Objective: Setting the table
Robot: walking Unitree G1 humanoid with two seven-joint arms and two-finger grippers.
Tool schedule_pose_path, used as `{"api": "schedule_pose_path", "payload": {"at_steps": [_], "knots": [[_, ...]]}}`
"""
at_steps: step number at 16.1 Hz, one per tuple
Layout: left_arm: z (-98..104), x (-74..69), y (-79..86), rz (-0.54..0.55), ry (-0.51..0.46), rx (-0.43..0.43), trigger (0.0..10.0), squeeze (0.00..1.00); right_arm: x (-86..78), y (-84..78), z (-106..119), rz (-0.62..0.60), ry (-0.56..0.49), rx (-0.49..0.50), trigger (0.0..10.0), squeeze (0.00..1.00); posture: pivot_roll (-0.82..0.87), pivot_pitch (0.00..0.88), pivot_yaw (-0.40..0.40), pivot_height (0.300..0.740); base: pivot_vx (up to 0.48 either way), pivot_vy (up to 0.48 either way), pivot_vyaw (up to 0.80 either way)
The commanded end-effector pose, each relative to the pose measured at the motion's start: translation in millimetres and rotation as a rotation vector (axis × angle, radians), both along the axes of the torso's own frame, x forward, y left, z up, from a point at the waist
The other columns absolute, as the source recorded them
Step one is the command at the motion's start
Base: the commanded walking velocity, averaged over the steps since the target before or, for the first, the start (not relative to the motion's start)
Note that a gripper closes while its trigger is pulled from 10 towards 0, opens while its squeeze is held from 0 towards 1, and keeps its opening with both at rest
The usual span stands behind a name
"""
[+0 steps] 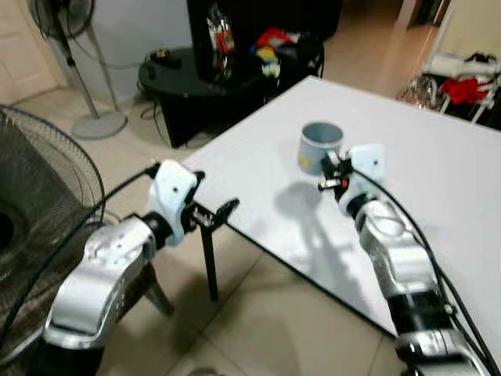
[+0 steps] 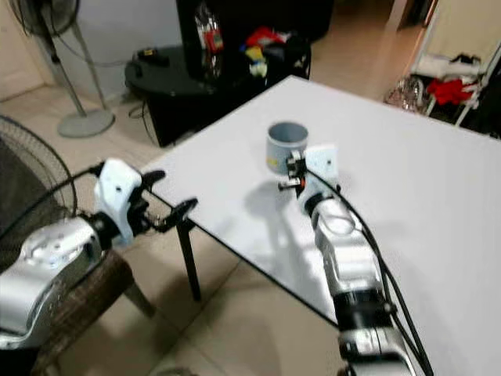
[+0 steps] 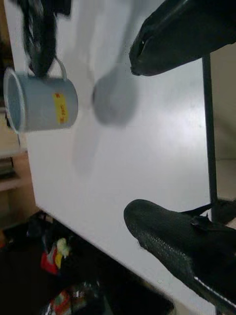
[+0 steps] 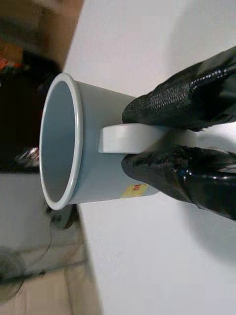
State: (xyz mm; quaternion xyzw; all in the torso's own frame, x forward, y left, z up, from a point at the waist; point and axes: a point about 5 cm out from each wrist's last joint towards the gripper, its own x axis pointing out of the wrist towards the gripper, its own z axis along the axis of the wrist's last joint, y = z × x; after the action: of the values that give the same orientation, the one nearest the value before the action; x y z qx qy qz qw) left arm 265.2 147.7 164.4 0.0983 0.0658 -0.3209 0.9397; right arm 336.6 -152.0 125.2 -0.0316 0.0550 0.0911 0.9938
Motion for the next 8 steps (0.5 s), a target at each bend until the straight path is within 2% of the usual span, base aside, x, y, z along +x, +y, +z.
{"api": "schedule_pose_path", "payload": {"at_steps": [1, 4, 6, 8], "knots": [[1, -2.2, -1.8, -0.037, 0.010, 0.004, 10.0, 0.00, 7.3, -6.8, -1, -0.057, -0.019, 0.000, 10.0, 0.00, 0.17, 0.000, 0.038, 0.740, 0.000, 0.000, 0.00], [-1, -3.6, -1.2, -0.056, 0.026, 0.005, 10.0, 0.00, 16.4, -13.8, -10, -0.135, -0.004, 0.008, 10.0, 0.00, 0.16, 0.000, 0.063, 0.740, 0.000, 0.000, 0.00], [-1, -5.7, -4.8, -0.074, 0.031, -0.001, 10.0, 0.00, 20.5, -25.1, -20, -0.239, 0.042, 0.025, 10.0, 0.00, 0.16, 0.000, 0.066, 0.740, 0.000, 0.000, 0.00], [1, -6.7, -6.9, -0.091, 0.030, -0.005, 10.0, 0.00, 22.4, -27.3, -23, -0.249, 0.052, 0.048, 10.0, 0.00, 0.17, 0.000, 0.060, 0.740, 0.000, 0.000, 0.00]]}}
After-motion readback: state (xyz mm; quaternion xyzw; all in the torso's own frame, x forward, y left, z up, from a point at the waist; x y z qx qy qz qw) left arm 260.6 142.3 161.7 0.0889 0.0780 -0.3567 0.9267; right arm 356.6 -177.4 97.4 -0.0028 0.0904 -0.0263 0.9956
